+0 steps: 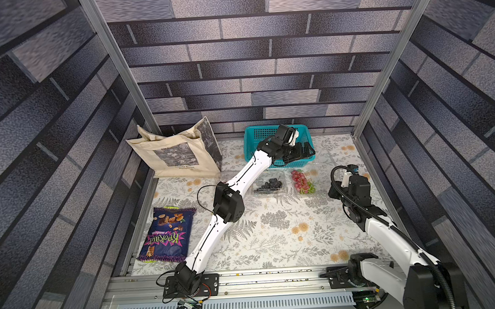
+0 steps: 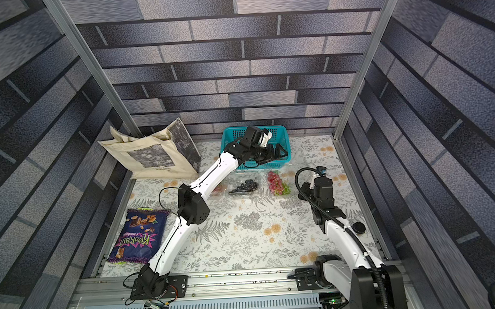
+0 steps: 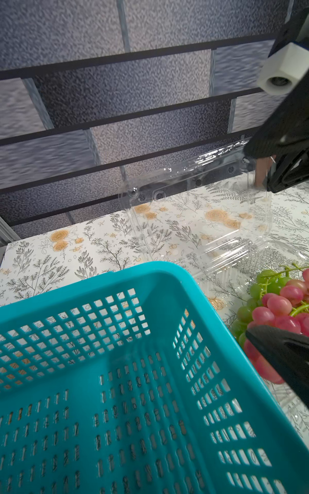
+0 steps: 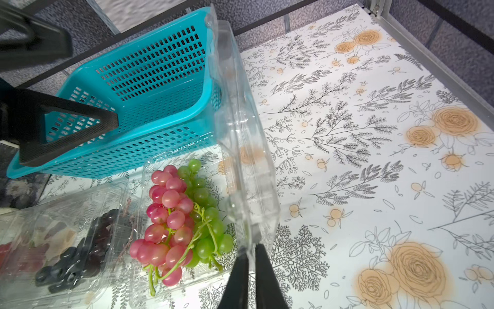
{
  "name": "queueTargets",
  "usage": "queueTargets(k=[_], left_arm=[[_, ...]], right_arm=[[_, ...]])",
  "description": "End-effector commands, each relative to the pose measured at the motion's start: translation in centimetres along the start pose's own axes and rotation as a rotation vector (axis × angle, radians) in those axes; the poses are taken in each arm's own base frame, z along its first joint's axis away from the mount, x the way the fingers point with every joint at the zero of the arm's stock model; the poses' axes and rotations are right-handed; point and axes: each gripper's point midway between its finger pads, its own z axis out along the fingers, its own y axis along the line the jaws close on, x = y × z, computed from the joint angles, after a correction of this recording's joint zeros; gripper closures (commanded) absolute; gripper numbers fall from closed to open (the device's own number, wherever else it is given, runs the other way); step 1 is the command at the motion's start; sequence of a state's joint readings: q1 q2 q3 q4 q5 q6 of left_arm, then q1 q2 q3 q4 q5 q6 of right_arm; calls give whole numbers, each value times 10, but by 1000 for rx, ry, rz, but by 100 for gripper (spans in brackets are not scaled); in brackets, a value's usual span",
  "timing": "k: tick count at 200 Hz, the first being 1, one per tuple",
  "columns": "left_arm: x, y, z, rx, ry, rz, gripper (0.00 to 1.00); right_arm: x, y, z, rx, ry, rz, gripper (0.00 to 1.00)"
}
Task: Pack grapes into containers
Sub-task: Close the packing box at the center of the board.
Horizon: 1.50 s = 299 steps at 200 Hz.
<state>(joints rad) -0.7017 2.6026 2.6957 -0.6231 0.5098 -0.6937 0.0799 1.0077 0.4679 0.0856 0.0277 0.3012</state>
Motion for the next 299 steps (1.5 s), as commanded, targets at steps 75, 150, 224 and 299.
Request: queueTargets(k=[75, 150, 224, 299], left_arm=[[4, -64, 2, 163, -18, -28, 0], [29, -90, 13, 232, 47, -25, 0], [52, -95, 31, 245, 95, -25, 6], [69, -74, 50, 198, 132, -50, 22]], right_arm=[[14, 15, -1, -36, 29, -68, 91], [16, 24, -2, -52, 32, -101, 92], [16, 25, -2, -56, 34, -104, 92], [16, 27, -2, -63, 34, -107, 92]])
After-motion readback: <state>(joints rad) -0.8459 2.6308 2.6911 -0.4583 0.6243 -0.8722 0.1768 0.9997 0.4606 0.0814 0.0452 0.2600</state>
